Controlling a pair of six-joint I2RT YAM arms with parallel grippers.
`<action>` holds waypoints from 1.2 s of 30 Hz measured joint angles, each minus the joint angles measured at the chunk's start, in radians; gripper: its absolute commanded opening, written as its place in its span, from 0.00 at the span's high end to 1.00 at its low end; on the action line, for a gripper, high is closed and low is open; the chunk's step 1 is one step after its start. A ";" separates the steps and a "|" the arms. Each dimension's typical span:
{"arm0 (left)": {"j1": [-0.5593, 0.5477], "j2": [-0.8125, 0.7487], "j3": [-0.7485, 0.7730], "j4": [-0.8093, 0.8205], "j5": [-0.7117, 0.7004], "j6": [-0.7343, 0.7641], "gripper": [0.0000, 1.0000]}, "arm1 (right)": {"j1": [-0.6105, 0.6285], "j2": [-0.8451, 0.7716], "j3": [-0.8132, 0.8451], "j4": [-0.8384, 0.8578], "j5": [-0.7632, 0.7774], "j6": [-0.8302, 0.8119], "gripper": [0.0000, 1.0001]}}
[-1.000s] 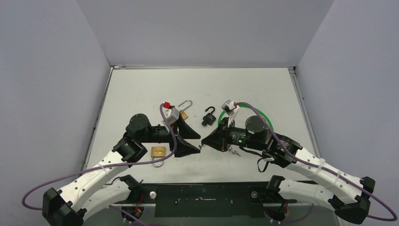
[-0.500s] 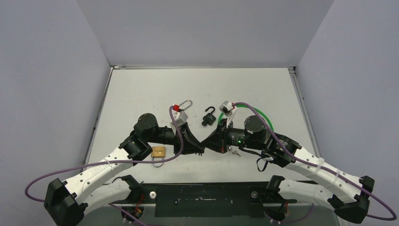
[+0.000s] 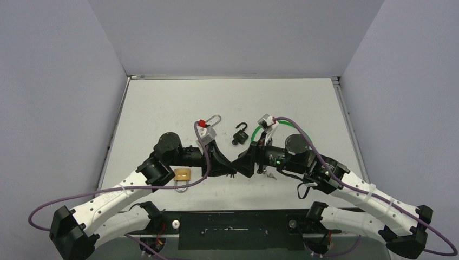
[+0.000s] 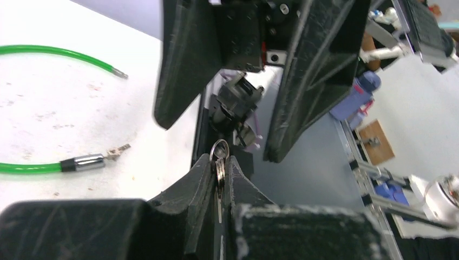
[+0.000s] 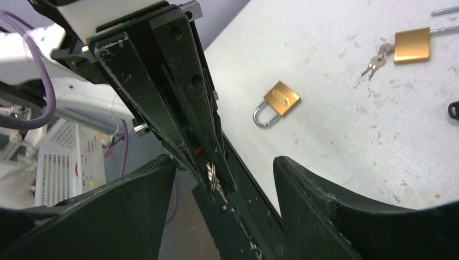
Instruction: Unlock with the key
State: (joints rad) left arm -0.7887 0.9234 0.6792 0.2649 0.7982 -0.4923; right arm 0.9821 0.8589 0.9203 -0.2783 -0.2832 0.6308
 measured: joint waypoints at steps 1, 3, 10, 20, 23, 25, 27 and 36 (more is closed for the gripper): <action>0.000 -0.006 0.000 0.006 -0.032 -0.025 1.00 | 0.000 -0.025 -0.023 0.022 0.016 0.008 0.25; 0.000 -0.014 -0.002 0.029 -0.103 -0.095 1.00 | 0.000 -0.080 -0.075 0.076 0.048 0.023 0.23; 0.000 -0.018 -0.045 0.119 -0.330 -0.431 1.00 | 0.000 -0.150 -0.221 0.285 0.123 0.101 0.28; 0.018 -0.027 -0.106 0.203 -0.402 -0.682 1.00 | 0.000 -0.059 -0.298 0.472 0.067 0.210 0.60; 0.022 -0.036 -0.121 0.211 -0.400 -0.706 1.00 | 0.000 -0.059 -0.335 0.526 0.054 0.247 0.64; 0.025 -0.038 -0.124 0.214 -0.393 -0.711 1.00 | 0.000 -0.059 -0.348 0.544 0.050 0.262 0.69; 0.025 -0.038 -0.124 0.219 -0.385 -0.713 1.00 | 0.000 -0.059 -0.349 0.560 0.051 0.274 0.76; 0.027 -0.039 -0.124 0.252 -0.347 -0.708 1.00 | -0.001 -0.051 -0.349 0.612 0.049 0.306 1.00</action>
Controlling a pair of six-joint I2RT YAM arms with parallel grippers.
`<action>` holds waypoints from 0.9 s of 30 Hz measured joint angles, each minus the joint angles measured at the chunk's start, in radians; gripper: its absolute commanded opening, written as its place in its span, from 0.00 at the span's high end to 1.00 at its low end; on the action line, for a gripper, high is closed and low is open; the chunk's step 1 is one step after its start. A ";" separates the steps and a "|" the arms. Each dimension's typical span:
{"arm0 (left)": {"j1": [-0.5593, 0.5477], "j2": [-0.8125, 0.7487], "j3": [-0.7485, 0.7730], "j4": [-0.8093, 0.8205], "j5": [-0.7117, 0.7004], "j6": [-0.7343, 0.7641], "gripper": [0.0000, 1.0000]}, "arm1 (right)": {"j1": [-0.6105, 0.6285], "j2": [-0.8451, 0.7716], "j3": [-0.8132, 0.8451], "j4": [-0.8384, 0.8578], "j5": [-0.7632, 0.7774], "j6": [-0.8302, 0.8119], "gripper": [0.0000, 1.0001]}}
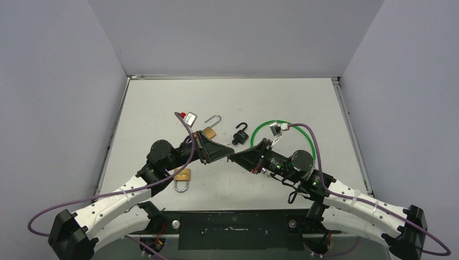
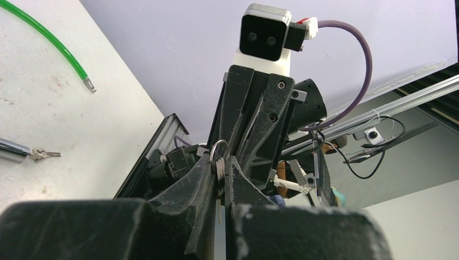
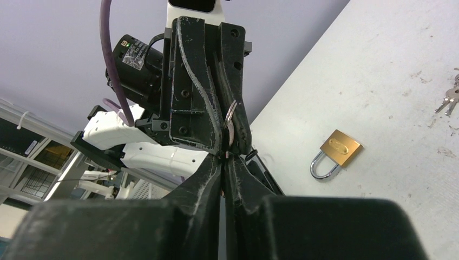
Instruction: Unlock with the key
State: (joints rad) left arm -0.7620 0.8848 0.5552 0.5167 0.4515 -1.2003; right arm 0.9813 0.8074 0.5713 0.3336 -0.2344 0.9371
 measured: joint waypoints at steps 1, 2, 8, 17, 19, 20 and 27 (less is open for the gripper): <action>0.002 0.000 0.000 0.003 0.003 0.000 0.99 | 0.000 0.003 0.000 0.004 -0.001 0.003 1.00; 0.005 0.000 0.000 0.005 0.005 0.000 0.89 | -0.001 0.006 0.000 0.010 -0.001 0.008 1.00; 0.005 0.000 -0.001 0.013 0.007 -0.017 0.46 | -0.001 0.012 -0.003 0.042 0.010 0.026 1.00; 0.005 0.000 -0.028 0.081 0.010 -0.057 0.47 | -0.005 0.011 -0.039 0.087 0.055 0.064 1.00; 0.005 0.000 -0.035 0.099 0.013 -0.060 0.47 | -0.006 0.011 -0.041 0.090 0.064 0.072 1.00; 0.005 0.000 -0.039 0.110 0.016 -0.062 0.47 | -0.007 0.010 -0.043 0.093 0.069 0.075 1.00; 0.004 0.000 -0.069 0.177 0.025 -0.072 0.53 | -0.013 -0.006 -0.053 0.106 0.094 0.105 1.00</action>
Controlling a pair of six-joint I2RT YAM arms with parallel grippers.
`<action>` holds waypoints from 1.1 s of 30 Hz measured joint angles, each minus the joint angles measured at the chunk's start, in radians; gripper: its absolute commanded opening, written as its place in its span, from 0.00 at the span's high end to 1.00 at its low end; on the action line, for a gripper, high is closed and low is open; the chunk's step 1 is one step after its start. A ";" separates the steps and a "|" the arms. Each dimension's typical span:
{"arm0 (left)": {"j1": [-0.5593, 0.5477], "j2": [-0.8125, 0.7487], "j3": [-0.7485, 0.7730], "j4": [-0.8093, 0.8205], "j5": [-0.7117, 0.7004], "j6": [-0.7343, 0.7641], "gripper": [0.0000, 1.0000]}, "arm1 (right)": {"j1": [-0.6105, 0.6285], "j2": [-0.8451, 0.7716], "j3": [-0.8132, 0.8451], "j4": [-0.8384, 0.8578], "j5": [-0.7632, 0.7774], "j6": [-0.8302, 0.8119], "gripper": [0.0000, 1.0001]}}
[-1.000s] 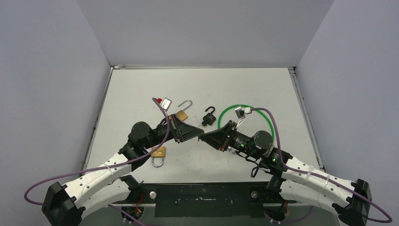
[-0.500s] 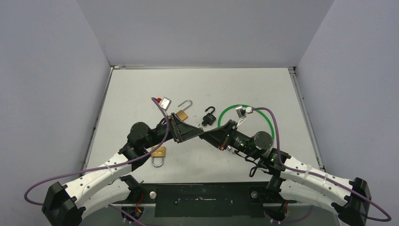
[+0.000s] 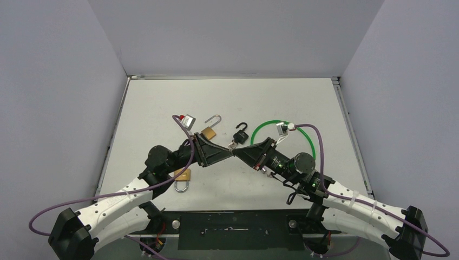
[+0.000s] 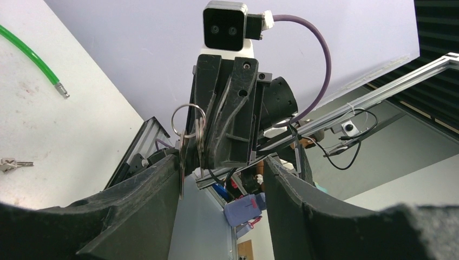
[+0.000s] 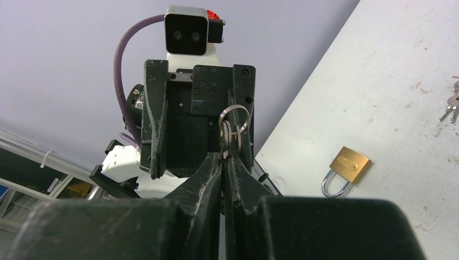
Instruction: Unlock with the key
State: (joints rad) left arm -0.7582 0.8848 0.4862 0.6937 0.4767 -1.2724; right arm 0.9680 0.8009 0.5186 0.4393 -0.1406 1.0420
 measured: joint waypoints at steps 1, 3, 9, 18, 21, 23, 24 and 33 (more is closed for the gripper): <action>-0.001 0.000 -0.004 0.012 0.000 -0.003 0.57 | -0.001 -0.001 0.000 0.001 0.002 0.003 1.00; -0.002 0.006 -0.005 0.029 0.000 -0.005 0.66 | -0.001 -0.005 0.000 0.006 0.003 0.010 1.00; -0.006 0.031 -0.005 0.046 -0.001 -0.003 0.86 | -0.001 -0.016 0.000 0.018 0.001 0.021 1.00; -0.007 0.011 0.010 -0.063 -0.009 0.067 1.00 | -0.011 -0.044 0.001 -0.022 0.010 0.013 1.00; -0.007 -0.010 0.043 -0.173 -0.010 0.137 1.00 | -0.012 -0.057 0.004 -0.065 0.011 -0.004 0.87; -0.007 -0.023 0.078 -0.257 -0.010 0.195 1.00 | -0.012 -0.063 0.026 -0.126 0.019 -0.029 0.62; -0.007 -0.029 0.102 -0.306 -0.010 0.230 1.00 | -0.012 -0.067 0.045 -0.172 0.029 -0.051 0.52; -0.007 -0.024 0.379 -0.814 0.026 0.644 1.00 | -0.013 -0.114 0.210 -0.532 0.155 -0.290 0.24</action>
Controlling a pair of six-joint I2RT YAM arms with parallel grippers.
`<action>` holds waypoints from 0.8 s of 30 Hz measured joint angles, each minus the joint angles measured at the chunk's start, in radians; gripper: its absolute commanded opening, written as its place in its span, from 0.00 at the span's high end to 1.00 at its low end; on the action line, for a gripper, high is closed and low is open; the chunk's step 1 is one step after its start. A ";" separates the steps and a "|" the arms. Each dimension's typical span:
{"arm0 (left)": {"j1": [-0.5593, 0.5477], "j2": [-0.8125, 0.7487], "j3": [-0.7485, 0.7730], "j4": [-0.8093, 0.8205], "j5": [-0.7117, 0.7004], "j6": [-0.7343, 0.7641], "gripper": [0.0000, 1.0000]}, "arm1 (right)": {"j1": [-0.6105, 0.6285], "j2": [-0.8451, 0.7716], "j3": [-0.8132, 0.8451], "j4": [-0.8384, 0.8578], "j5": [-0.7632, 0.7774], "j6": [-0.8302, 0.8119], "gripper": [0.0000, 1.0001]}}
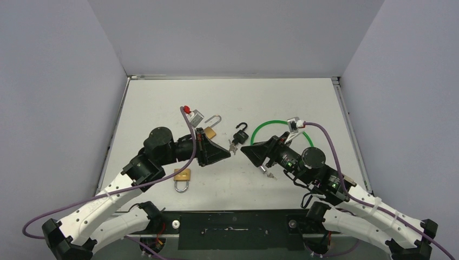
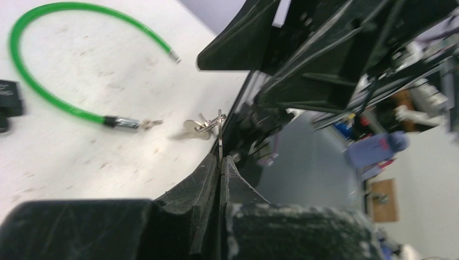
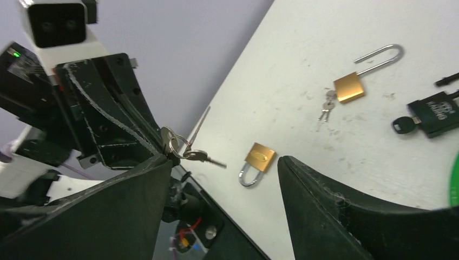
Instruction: Unlock with the key
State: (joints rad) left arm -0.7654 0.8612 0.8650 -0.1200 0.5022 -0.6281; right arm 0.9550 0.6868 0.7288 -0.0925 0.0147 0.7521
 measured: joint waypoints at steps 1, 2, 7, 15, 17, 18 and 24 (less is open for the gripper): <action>0.000 0.010 0.036 -0.065 -0.002 0.055 1.00 | 0.000 0.000 0.011 -0.014 -0.010 -0.033 0.23; 0.000 0.021 0.071 -0.125 -0.007 0.107 1.00 | -0.001 0.000 0.022 -0.024 -0.029 -0.066 0.23; -0.001 0.082 0.177 -0.335 -0.023 0.315 1.00 | -0.001 0.061 0.090 -0.044 -0.142 -0.202 0.26; -0.001 0.141 0.216 -0.578 -0.017 0.595 1.00 | -0.001 0.220 0.143 -0.060 -0.411 -0.347 0.33; -0.001 0.142 0.219 -0.618 -0.010 0.649 1.00 | -0.001 0.234 0.143 -0.076 -0.445 -0.368 0.47; -0.001 0.142 0.219 -0.628 -0.005 0.668 1.00 | -0.001 0.238 0.143 -0.077 -0.456 -0.377 0.54; -0.002 0.141 0.219 -0.657 0.055 0.765 1.00 | -0.006 0.293 0.141 -0.063 -0.551 -0.406 0.62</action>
State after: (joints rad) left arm -0.7673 1.0023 1.0840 -0.7773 0.5575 0.1368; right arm 0.9493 0.9794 0.8696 -0.1551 -0.5365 0.3466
